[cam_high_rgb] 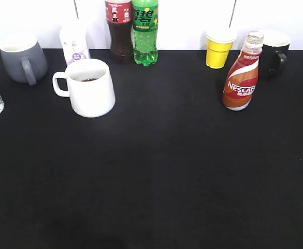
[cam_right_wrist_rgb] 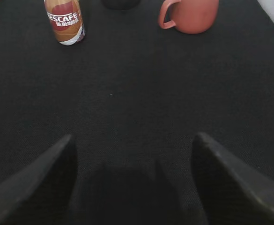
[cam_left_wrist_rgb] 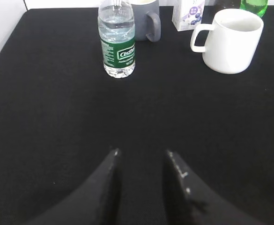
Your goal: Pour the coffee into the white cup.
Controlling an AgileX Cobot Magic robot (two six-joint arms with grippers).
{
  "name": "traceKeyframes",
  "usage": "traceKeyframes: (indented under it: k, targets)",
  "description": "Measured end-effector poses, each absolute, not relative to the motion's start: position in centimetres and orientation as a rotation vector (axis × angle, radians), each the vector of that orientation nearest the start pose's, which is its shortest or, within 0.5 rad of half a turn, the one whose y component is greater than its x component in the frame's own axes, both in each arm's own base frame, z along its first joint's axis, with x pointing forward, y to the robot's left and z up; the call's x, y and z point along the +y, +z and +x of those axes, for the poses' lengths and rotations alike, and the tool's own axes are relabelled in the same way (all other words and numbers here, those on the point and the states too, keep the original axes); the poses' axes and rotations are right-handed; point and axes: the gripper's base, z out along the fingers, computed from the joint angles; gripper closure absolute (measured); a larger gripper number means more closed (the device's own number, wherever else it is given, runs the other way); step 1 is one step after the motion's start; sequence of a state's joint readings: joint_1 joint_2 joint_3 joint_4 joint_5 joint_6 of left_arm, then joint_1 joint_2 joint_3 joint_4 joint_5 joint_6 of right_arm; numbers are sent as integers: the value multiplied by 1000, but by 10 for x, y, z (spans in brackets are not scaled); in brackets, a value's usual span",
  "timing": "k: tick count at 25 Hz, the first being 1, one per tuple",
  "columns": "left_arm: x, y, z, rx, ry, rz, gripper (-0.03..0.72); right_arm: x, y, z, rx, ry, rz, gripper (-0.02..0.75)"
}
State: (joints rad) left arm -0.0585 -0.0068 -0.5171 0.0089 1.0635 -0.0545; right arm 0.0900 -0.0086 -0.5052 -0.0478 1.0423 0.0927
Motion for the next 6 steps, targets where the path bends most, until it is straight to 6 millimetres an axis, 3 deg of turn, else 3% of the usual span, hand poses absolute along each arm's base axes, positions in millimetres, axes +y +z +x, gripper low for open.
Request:
traceKeyframes:
  k: [6]
  targets:
    - [1,282,-8,2024,-61,3,453,-4,280,-6,2012,60,5,163]
